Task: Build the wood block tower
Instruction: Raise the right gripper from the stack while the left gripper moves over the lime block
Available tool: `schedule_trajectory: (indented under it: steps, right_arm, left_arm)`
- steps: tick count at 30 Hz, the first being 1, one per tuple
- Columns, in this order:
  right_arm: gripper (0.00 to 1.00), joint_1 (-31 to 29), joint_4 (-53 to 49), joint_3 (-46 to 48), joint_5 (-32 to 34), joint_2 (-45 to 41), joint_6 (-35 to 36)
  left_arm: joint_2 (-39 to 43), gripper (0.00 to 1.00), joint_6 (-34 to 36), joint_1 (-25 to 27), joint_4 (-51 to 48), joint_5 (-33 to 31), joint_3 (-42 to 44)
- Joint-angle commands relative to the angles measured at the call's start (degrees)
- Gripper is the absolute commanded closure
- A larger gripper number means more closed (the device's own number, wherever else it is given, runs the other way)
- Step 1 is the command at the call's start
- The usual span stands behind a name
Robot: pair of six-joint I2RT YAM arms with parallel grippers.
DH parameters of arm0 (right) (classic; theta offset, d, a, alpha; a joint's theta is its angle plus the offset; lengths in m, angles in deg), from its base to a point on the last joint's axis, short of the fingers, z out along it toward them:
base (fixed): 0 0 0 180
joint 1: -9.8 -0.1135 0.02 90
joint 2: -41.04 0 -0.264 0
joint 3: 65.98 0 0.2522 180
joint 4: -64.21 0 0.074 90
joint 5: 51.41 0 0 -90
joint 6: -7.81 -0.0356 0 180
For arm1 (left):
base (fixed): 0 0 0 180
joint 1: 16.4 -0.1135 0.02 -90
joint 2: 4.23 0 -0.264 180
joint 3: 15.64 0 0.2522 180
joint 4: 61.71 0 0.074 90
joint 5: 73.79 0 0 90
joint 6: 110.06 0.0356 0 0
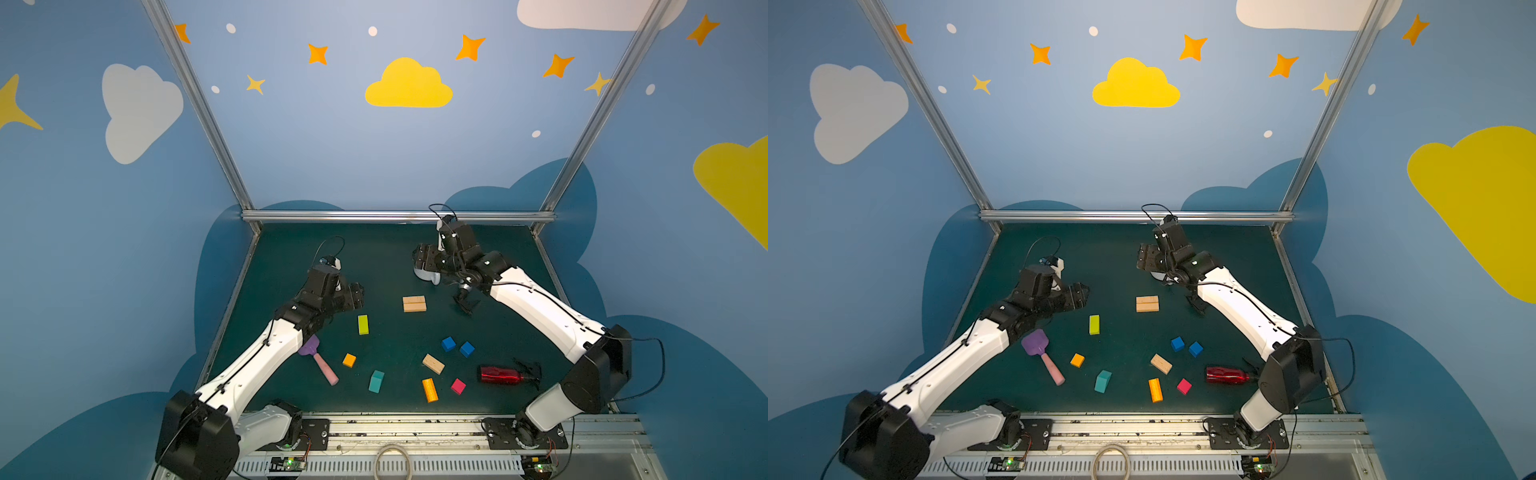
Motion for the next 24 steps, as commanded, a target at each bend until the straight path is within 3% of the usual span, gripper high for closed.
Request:
schedule_trajectory:
  steps: [1, 13, 24]
  right_arm:
    - [0.13, 0.1, 5.2, 5.1, -5.0, -1.8, 0.2]
    - [0.15, 2.2, 16.6, 16.0, -7.5, -6.5, -1.1]
    - [0.15, 5.2, 19.0, 19.1, -9.7, -7.1, -2.8]
  left_arm:
    - [-5.1, 0.19, -1.7, 0.5, -10.1, -0.9, -4.3]
    - [-19.2, 0.27, -5.6, 3.3, -19.4, -1.7, -10.9]
    - [-24.4, 0.33, -7.8, 4.4, -20.6, -1.1, -12.0]
